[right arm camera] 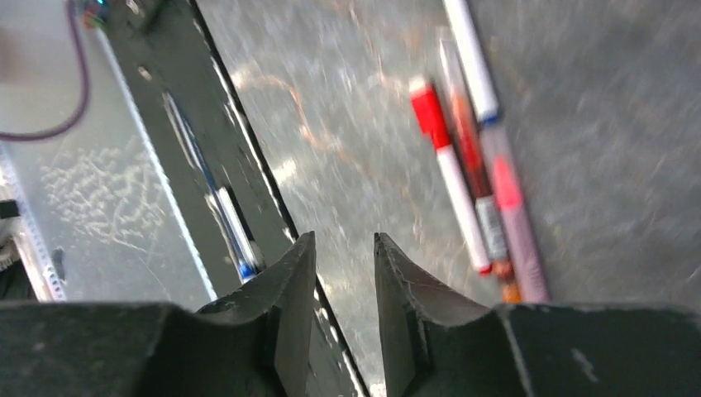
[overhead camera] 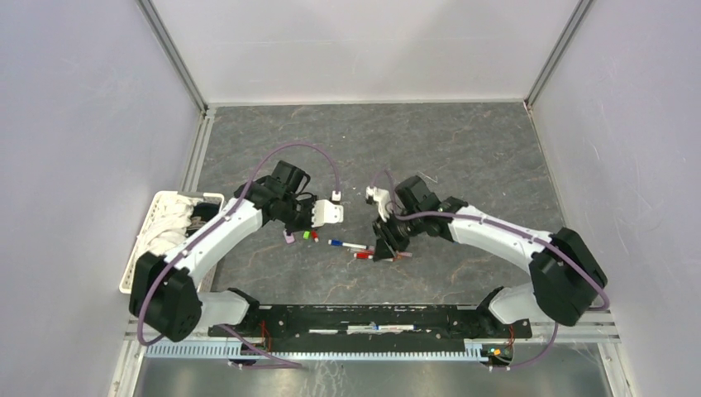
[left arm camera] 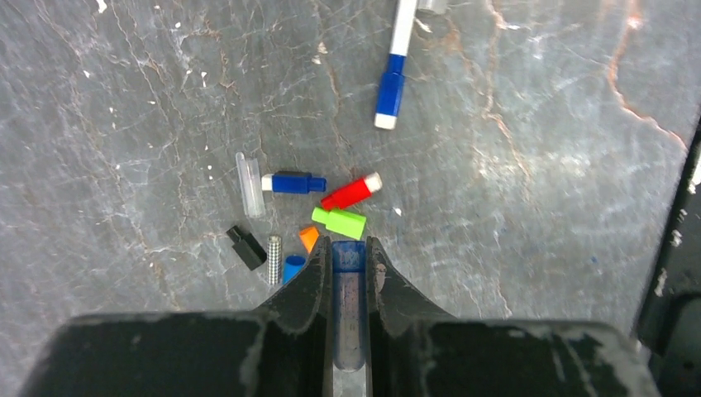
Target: Open the pen caps
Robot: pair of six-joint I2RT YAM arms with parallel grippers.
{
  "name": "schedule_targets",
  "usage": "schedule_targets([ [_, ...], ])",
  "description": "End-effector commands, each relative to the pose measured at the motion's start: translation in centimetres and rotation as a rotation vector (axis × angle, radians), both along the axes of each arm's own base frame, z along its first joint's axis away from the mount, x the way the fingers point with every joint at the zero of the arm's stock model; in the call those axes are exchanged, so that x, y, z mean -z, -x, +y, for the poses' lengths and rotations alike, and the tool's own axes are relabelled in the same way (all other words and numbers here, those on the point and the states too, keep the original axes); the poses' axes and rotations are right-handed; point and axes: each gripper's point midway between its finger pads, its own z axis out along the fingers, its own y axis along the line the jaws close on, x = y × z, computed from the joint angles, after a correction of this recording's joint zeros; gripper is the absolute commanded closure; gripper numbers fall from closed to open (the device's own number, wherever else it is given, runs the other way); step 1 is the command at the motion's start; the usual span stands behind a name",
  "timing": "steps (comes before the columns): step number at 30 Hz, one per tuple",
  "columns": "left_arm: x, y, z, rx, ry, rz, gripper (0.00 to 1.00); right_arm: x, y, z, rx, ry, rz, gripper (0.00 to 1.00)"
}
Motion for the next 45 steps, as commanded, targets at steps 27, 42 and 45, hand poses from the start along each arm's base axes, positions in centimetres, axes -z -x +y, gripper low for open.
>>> schedule_targets([
  [27, 0.3, -7.2, 0.0, -0.4, 0.191, 0.199, 0.3, 7.7, 11.6, -3.4, -0.286, 0.27, -0.381, 0.51],
  [42, -5.0, -6.0, 4.0, -0.467, 0.287, 0.213, 0.28, 10.4, 13.7, -4.0, -0.341, 0.349, -0.43, 0.56],
  [45, -5.0, -5.8, 4.2, -0.465, 0.282, 0.219, 0.28, 10.0, 13.1, -4.1, -0.312, 0.362, -0.459, 0.52],
])
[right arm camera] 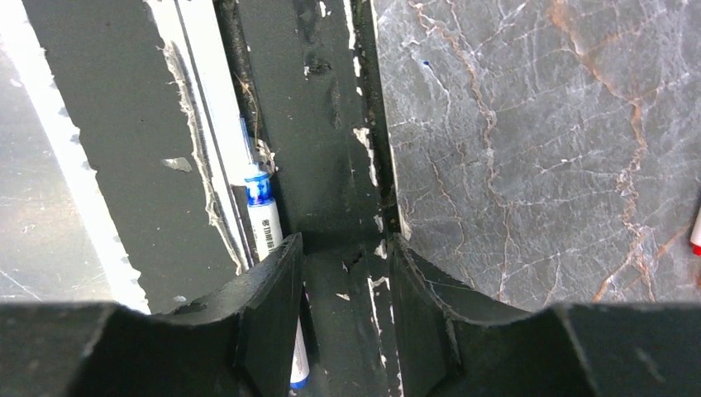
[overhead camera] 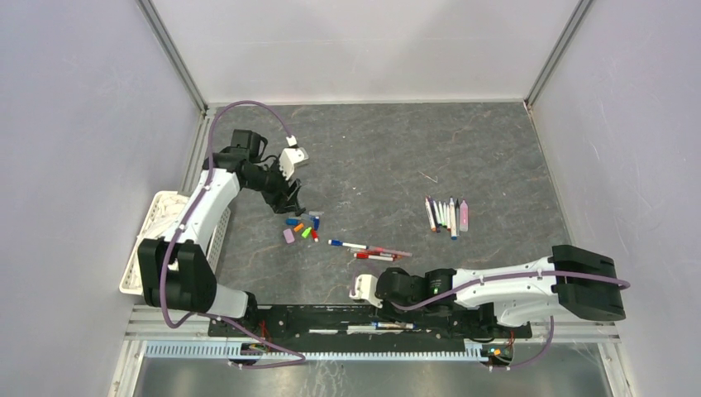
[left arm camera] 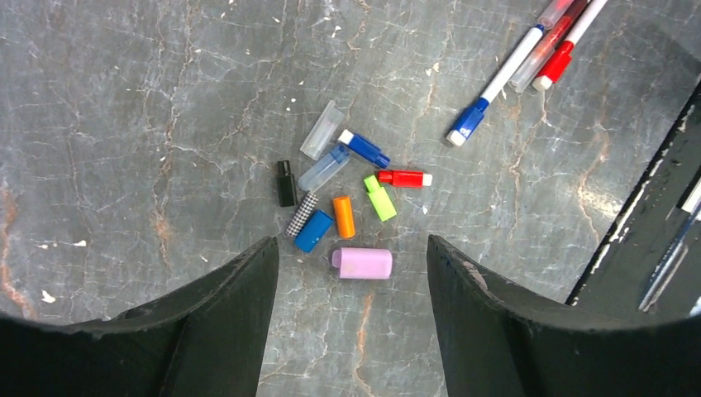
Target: Open the pen caps
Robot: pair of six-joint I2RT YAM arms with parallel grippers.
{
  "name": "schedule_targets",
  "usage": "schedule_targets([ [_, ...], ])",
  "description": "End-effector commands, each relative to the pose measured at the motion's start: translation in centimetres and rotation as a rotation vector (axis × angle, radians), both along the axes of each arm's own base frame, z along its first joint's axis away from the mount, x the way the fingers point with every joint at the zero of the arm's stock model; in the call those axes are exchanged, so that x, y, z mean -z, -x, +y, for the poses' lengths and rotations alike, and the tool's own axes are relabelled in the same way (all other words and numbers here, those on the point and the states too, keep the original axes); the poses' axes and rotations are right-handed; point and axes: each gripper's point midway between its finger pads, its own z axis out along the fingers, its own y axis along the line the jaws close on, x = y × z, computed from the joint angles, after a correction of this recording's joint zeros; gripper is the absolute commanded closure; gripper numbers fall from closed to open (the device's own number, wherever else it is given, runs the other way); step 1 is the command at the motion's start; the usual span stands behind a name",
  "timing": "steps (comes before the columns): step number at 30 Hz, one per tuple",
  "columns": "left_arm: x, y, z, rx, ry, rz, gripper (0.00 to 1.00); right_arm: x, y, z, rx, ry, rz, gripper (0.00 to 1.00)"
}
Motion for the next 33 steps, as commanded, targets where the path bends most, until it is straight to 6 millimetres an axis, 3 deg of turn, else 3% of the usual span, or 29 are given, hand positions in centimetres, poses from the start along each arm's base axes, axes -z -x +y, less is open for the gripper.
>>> schedule_targets([
  [1, -1.9, 0.5, -0.2, 0.03, 0.029, -0.025, 0.28, 0.5, -0.9, -1.0, 0.057, 0.051, -0.061, 0.51],
  [7, -3.0, 0.1, 0.0, 0.019, 0.025, -0.051, 0.28, -3.1, -2.5, -0.5, 0.123, -0.018, -0.129, 0.49],
  [11, -3.6, 0.0, 0.0, 0.021, 0.026, -0.062, 0.28, -3.6, -1.4, -0.2, 0.107, -0.057, -0.067, 0.48],
  [18, -3.4, 0.3, 0.1, 0.034, 0.018, -0.052, 0.28, -1.4, 1.8, -0.6, 0.021, -0.04, 0.077, 0.48],
  [26, -3.0, 0.7, 0.1, 0.047, 0.014, -0.033, 0.28, 0.5, 2.1, -1.2, -0.003, 0.01, 0.083, 0.51],
  [30, -3.0, 0.7, 0.1, 0.051, 0.013, -0.031, 0.28, 1.0, 1.8, -1.4, 0.004, 0.022, 0.069, 0.61],
  [33, -3.0, 0.8, 0.1, 0.056, 0.013, -0.032, 0.28, 0.8, 1.4, -1.3, 0.018, 0.009, 0.052, 0.8],
])
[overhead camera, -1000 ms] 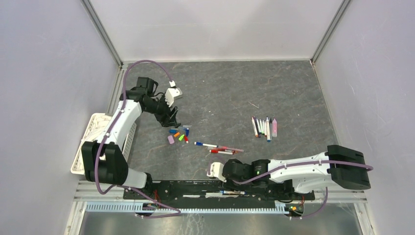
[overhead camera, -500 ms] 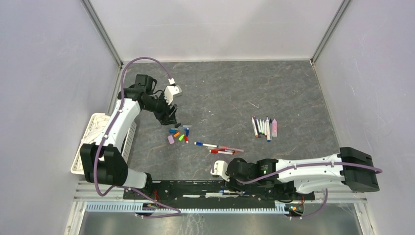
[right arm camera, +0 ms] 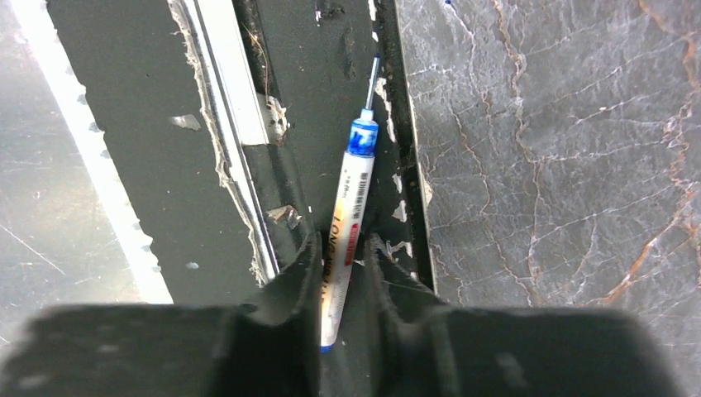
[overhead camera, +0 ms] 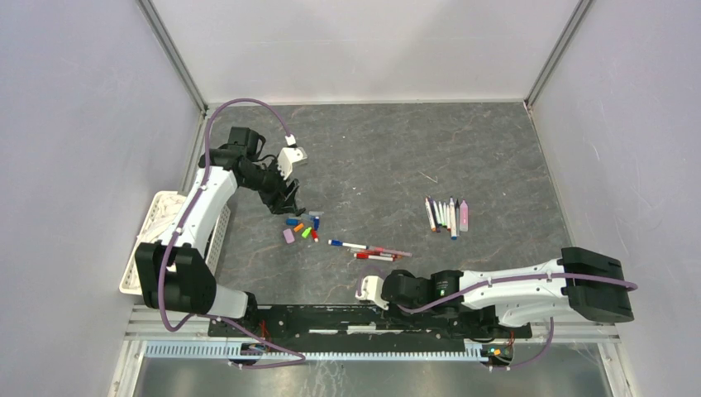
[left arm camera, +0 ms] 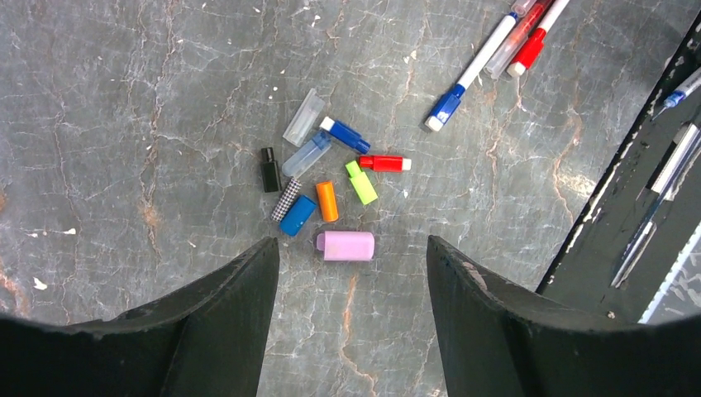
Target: Open the pen caps
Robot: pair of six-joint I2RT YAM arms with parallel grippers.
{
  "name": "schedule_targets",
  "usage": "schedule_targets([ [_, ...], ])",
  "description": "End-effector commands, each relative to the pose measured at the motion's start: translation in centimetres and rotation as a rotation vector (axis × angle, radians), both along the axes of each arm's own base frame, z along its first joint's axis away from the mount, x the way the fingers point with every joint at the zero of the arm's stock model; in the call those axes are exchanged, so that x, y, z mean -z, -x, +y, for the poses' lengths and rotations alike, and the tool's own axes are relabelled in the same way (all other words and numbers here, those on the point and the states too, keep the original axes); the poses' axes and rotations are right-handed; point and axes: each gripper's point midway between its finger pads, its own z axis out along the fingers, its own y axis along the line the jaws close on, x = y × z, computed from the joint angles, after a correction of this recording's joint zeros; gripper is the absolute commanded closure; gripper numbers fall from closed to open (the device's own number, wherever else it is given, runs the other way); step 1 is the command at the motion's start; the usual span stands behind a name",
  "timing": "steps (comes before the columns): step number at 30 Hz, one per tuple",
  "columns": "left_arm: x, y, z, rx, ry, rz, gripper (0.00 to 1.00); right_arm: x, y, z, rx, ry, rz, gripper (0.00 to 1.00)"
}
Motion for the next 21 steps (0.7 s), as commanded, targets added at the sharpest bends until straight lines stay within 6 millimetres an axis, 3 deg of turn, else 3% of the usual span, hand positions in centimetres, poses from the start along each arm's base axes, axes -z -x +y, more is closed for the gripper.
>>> schedule_targets([
  [1, -1.6, -0.5, -0.1, 0.046, 0.016, -0.071, 0.28, 0.5, 0.0, 0.3, 0.0, -0.012, -0.005, 0.87],
  [3, -1.5, -0.5, -0.1, 0.047, 0.014, -0.07, 0.29, 0.0, -0.3, 0.6, 0.005, -0.026, -0.019, 0.99],
  [9, -1.6, -0.4, -0.1, 0.049, 0.016, -0.073, 0.29, -2.0, -2.0, 1.5, 0.068, -0.089, -0.043, 1.0],
  [16, -1.7, -0.4, -0.1, 0.049, 0.017, -0.075, 0.29, -3.8, -6.9, 0.6, 0.263, -0.124, -0.143, 1.0],
  [21, -1.8, -0.5, -0.3, 0.051, 0.025, -0.073, 0.29, -6.2, -12.6, -1.4, 0.5, -0.143, -0.234, 1.0],
])
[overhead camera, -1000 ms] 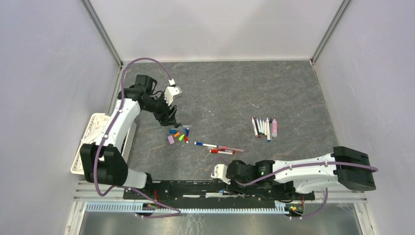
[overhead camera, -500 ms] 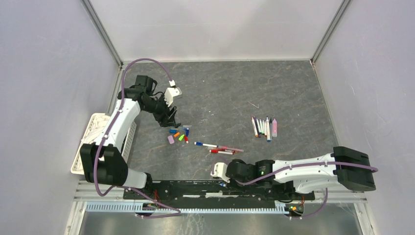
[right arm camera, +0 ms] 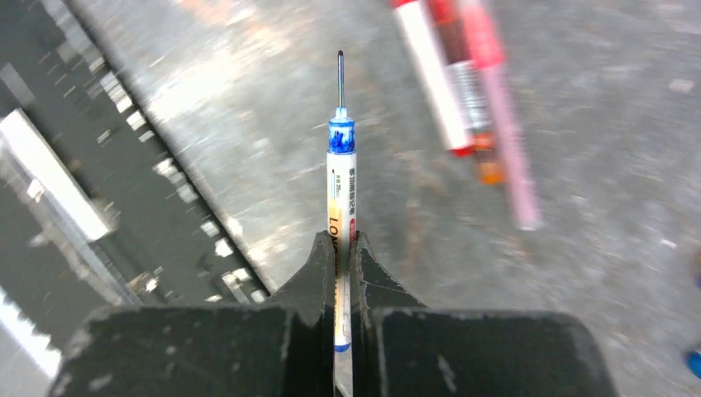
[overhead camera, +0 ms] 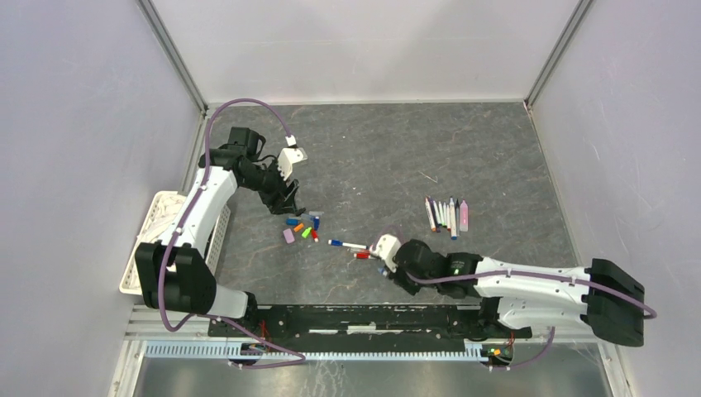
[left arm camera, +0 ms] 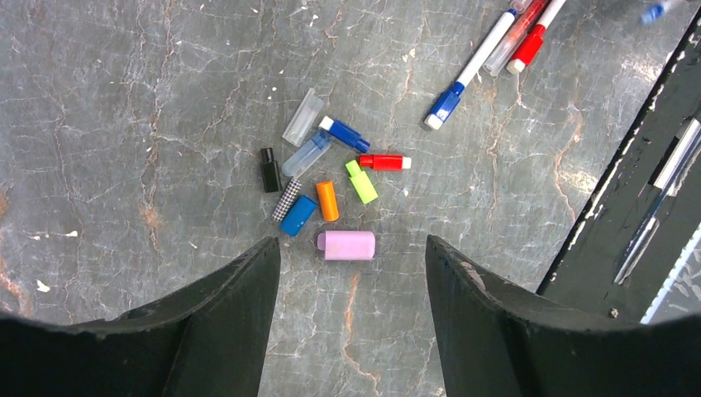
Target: Open the pen caps
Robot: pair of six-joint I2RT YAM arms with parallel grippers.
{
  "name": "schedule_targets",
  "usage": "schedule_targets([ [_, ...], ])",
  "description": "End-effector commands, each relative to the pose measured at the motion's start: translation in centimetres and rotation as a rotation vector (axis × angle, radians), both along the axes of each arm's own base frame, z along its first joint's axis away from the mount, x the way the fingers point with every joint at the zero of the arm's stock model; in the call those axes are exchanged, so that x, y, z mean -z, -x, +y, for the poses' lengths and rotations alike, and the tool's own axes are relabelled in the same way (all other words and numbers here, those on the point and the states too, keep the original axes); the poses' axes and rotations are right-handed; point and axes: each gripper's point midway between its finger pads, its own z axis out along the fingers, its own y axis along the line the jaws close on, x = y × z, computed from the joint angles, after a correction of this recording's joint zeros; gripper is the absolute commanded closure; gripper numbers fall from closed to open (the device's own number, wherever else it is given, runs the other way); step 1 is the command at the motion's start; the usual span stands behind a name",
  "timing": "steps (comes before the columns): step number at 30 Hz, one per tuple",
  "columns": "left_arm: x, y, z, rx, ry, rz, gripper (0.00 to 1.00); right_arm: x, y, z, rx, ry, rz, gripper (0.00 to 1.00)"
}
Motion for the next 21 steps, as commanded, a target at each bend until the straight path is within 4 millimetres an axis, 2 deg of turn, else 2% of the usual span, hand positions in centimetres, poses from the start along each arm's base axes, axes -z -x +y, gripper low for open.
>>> schedule_targets([
  [1, -1.8, -0.6, -0.3, 0.034, 0.03, -0.068, 0.29, -3.9, -6.0, -1.0, 0.252, -0.058, -0.115, 1.0],
  [6, -1.9, -0.6, -0.5, 0.033, 0.042, -0.062, 0.29, -4.8, -11.5, -3.3, 0.503, -0.034, -0.128, 1.0],
  [11, -2.2, -0.5, -0.7, 0.03, 0.056, -0.059, 0.29, -4.1, -15.9, -4.9, 0.676, -0.024, -0.123, 1.0],
  [16, -2.2, -0.2, -0.8, 0.032, 0.063, -0.056, 0.29, -2.2, -18.6, -7.0, 0.807, 0.011, -0.133, 1.0],
  [21, -2.2, 0.2, -1.0, 0.044, 0.073, -0.046, 0.29, -0.4, -19.5, -8.3, 0.876, 0.032, -0.115, 1.0],
])
